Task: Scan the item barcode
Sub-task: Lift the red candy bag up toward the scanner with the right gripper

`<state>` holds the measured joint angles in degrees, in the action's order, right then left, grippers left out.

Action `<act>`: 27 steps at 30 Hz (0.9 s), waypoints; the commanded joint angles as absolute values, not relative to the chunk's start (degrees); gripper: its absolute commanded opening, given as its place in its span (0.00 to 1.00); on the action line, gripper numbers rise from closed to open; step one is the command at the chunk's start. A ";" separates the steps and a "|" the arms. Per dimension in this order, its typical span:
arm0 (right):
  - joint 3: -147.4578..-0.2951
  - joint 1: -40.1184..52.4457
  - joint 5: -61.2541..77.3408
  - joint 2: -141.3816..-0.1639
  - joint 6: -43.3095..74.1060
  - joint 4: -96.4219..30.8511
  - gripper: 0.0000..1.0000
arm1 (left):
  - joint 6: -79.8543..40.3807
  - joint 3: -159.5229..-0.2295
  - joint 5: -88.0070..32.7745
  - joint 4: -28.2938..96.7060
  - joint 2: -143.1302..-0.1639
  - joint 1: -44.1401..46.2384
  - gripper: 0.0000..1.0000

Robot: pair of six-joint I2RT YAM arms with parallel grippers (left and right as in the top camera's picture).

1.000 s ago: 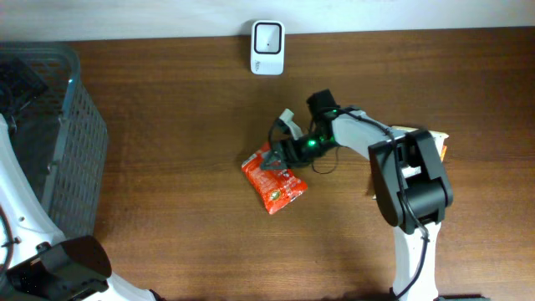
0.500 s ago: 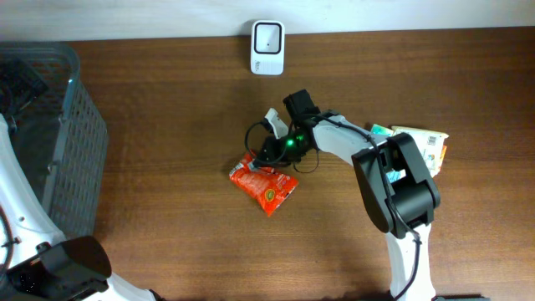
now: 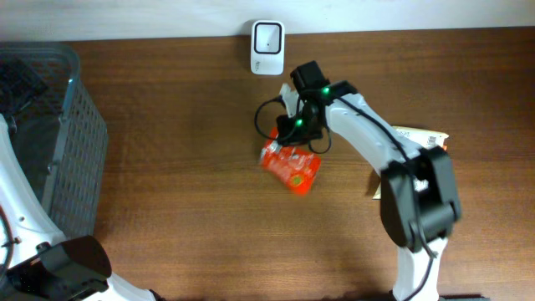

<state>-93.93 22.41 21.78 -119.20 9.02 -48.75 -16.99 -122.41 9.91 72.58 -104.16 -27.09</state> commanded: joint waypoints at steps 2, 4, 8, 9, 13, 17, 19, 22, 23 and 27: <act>-95.70 25.52 0.05 -111.07 9.78 -50.83 0.04 | -17.54 -122.34 10.15 72.77 -104.12 -27.18 0.99; -95.70 26.96 -6.61 -109.84 11.05 -51.18 0.04 | -17.54 -122.34 10.15 72.79 -104.12 -27.18 0.99; -95.70 28.38 -7.29 -109.58 11.27 -51.42 0.04 | -17.54 -122.34 10.15 72.77 -104.12 -27.18 0.99; -95.70 28.49 -4.91 -109.58 11.35 -51.44 0.04 | -17.54 -122.34 10.15 72.79 -104.12 -27.18 0.99; -95.72 25.71 13.26 -109.51 12.97 -48.56 0.04 | -17.54 -122.34 10.15 72.79 -104.12 -27.18 0.99; -95.72 19.35 39.05 -109.51 12.14 -42.68 0.04 | -17.54 -122.34 10.15 72.77 -104.12 -27.18 0.99; -95.72 16.58 50.48 -109.51 10.96 -39.94 0.04 | -17.54 -122.34 10.17 72.79 -104.12 -27.18 0.99; -95.72 12.95 63.22 -109.51 11.07 -37.08 0.04 | -17.54 -122.34 10.15 72.77 -104.12 -27.18 0.99; -95.72 12.05 66.11 -109.51 11.33 -36.47 0.04 | -17.54 -122.34 10.15 72.79 -104.12 -27.18 0.99; -95.72 8.88 77.08 -109.51 11.77 -33.12 0.04 | -17.54 -122.34 10.15 72.79 -104.12 -27.18 0.99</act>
<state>-94.83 10.59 60.73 -110.83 11.77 -35.16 -16.99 -122.41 9.91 72.86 -104.16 -27.09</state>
